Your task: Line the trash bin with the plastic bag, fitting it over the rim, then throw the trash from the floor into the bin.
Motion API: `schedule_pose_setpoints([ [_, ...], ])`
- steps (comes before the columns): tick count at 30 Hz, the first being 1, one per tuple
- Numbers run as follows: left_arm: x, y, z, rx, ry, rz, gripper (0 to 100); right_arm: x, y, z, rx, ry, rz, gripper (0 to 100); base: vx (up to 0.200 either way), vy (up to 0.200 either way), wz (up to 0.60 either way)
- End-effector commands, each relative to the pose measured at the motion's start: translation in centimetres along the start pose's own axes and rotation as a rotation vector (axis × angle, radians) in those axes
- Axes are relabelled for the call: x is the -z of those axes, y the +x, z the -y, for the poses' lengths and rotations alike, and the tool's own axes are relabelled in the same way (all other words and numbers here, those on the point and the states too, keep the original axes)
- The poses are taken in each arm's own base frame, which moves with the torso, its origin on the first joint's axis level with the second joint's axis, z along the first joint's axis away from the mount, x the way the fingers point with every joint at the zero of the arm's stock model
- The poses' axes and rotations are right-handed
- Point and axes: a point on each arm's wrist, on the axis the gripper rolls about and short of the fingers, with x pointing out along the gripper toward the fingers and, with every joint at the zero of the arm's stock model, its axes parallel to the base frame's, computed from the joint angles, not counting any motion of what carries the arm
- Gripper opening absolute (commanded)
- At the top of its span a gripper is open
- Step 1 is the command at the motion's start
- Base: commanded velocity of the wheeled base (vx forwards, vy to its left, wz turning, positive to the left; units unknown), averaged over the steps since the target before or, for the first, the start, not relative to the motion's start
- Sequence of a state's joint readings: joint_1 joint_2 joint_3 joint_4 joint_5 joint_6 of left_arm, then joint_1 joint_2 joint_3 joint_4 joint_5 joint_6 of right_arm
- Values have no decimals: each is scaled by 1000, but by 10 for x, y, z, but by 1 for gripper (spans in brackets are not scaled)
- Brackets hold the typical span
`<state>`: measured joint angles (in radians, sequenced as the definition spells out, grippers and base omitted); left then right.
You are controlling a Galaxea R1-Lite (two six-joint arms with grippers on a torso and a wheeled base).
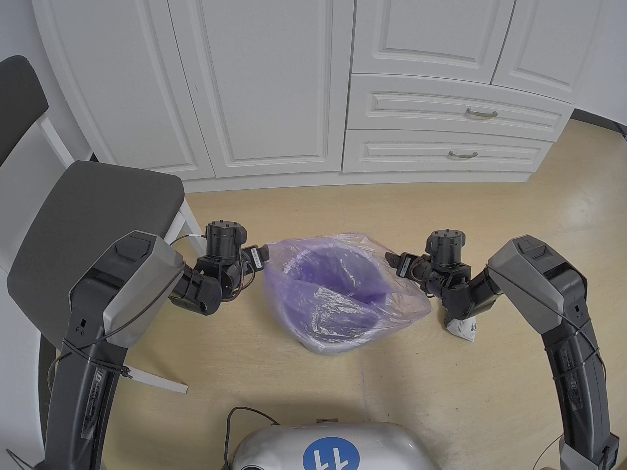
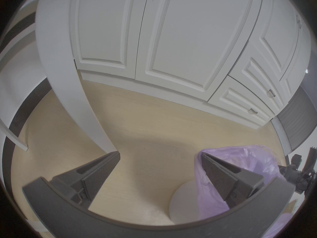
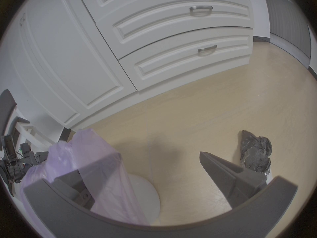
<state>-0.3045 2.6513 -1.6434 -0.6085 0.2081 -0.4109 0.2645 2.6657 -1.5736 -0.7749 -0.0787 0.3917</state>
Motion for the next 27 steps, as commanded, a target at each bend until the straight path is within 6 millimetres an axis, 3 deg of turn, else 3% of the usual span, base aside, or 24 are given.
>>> schedule_pose_setpoints([
  [1,15,9,-11,-30,18,-43,100,19,7,6,17,-11,-41,100,0,0,0],
  [8,11,2,-22,-75,57,-108,100,20,1,13,56,-72,-117,100,0,0,0],
  [12,-4,-22,-19,-54,86,-133,100,9,-10,9,56,-80,-122,100,0,0,0],
  [15,-16,-37,-10,-15,86,-123,100,-3,-18,1,42,-79,-105,100,0,0,0],
  [21,-37,-76,16,62,93,-106,100,-40,-55,-11,17,-96,-75,100,0,0,0],
  [27,-23,-98,45,139,127,-152,100,-58,-83,-20,0,-161,-57,100,0,0,0],
])
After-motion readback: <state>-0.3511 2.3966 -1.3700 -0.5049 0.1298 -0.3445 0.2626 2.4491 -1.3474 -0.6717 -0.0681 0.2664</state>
